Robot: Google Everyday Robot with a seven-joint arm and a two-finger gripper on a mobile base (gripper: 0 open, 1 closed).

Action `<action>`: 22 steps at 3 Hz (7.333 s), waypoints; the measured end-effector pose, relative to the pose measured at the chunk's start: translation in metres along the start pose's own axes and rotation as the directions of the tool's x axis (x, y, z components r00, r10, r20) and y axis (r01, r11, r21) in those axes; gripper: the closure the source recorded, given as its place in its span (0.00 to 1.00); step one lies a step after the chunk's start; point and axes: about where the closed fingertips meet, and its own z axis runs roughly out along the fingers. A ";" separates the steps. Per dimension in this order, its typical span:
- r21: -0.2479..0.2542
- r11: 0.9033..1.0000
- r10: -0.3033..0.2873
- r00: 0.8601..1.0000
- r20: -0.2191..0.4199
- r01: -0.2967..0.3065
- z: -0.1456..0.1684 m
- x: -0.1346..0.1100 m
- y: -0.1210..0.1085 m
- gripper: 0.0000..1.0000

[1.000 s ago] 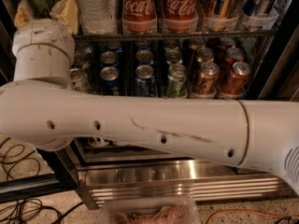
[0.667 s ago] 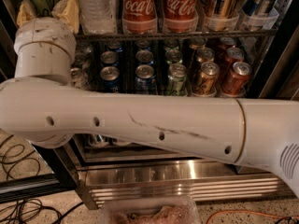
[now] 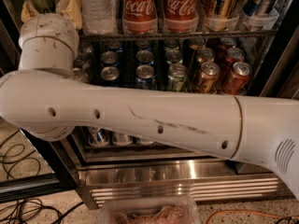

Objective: Pick green can from top shelf of fridge

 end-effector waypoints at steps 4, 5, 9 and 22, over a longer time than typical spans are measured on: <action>-0.023 1.000 0.009 1.000 -0.026 -0.010 0.002 0.004 0.006 1.00; -0.047 0.998 0.045 0.999 0.006 -0.045 0.000 0.003 0.005 1.00; -0.140 0.985 0.102 0.994 0.032 -0.097 0.002 -0.017 0.009 1.00; -0.679 0.646 0.121 0.925 -0.361 -0.350 -0.133 0.004 -0.085 1.00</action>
Offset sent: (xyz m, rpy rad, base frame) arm 0.0084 0.0182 -0.0196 -0.0085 0.0632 0.0528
